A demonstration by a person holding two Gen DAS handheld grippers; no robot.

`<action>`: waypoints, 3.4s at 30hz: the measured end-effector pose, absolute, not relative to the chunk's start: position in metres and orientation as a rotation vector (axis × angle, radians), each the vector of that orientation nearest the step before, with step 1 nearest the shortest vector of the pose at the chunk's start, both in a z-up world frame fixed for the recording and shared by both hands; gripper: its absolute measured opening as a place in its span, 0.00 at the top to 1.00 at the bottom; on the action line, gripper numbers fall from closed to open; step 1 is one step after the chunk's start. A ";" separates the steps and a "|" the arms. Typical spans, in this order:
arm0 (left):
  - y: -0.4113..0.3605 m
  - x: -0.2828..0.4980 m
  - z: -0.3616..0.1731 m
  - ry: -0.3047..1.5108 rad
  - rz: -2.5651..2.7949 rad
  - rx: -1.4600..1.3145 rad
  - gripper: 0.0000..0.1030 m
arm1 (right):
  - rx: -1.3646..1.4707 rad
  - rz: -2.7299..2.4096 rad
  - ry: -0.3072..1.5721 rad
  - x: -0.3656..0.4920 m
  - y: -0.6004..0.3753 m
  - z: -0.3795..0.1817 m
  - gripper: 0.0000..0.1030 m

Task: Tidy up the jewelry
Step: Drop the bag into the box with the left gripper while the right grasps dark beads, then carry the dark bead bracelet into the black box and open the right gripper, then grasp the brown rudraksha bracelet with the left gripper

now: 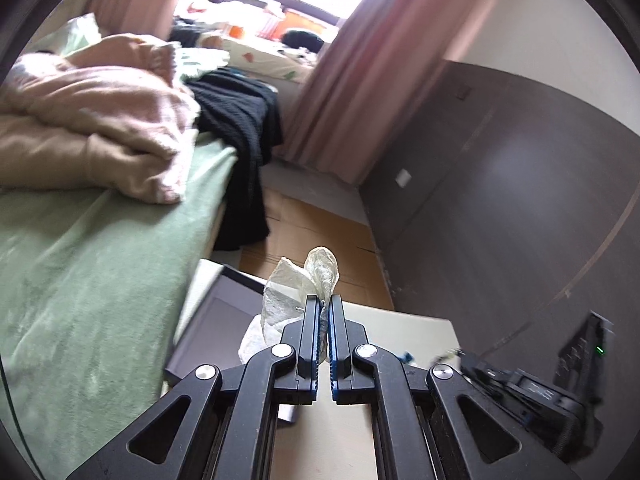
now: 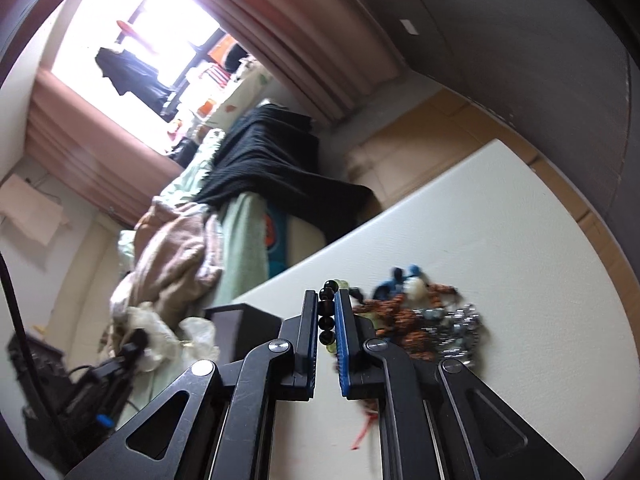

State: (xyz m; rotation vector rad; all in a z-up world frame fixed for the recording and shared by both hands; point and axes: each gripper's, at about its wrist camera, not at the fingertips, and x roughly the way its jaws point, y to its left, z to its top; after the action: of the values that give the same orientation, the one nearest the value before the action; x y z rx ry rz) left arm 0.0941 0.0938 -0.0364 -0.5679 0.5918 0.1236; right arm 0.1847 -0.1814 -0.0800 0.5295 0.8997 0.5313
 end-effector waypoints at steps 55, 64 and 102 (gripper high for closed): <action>0.077 0.089 -0.026 0.622 0.094 -0.548 0.24 | 0.533 0.471 0.982 0.161 -0.192 -0.064 0.25; 0.030 0.108 -0.039 0.724 0.009 -0.469 0.39 | 0.535 0.375 1.013 0.153 -0.211 -0.076 0.25; -0.029 0.167 -0.139 1.007 0.005 -0.464 0.80 | 0.614 0.286 1.189 0.182 -0.245 -0.122 0.32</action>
State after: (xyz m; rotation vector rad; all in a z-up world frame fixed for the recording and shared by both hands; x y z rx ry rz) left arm 0.1672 -0.0293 -0.1386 -0.4643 1.0070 0.0048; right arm 0.1823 -0.2455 -0.1216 0.6142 1.1886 0.2856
